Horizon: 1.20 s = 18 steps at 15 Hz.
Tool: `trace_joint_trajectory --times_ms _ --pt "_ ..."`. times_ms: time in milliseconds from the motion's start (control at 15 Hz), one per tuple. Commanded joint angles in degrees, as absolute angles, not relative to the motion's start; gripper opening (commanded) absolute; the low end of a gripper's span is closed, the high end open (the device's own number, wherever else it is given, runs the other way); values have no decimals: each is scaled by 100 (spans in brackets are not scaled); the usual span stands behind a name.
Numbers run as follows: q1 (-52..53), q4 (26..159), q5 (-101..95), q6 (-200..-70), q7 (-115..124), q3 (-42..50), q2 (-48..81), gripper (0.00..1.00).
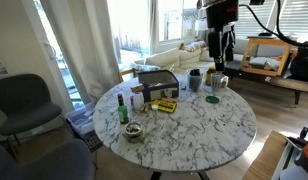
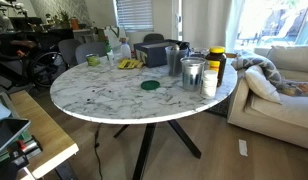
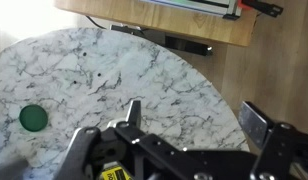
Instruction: Pick up a wooden block from the table near the yellow paper and put it in the metal cup
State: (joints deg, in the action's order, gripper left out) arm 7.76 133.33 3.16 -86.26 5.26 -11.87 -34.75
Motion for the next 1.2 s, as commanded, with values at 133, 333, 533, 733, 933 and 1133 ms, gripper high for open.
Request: trace_joint_trajectory --times_ms 133,333,533,733,933,1133 --pt "862 13406 347 -8625 122 -927 -3492 100" --pt "767 13488 -14 -8228 -392 -707 -3502 100" --pt "710 13578 -56 -8002 -659 -401 -3608 100" --pt "706 13489 -55 -8096 -578 -425 -3488 100" --pt "705 13495 -55 -8093 -590 -413 -3492 100" --pt "634 13726 -426 -8923 -677 -380 -3591 100"
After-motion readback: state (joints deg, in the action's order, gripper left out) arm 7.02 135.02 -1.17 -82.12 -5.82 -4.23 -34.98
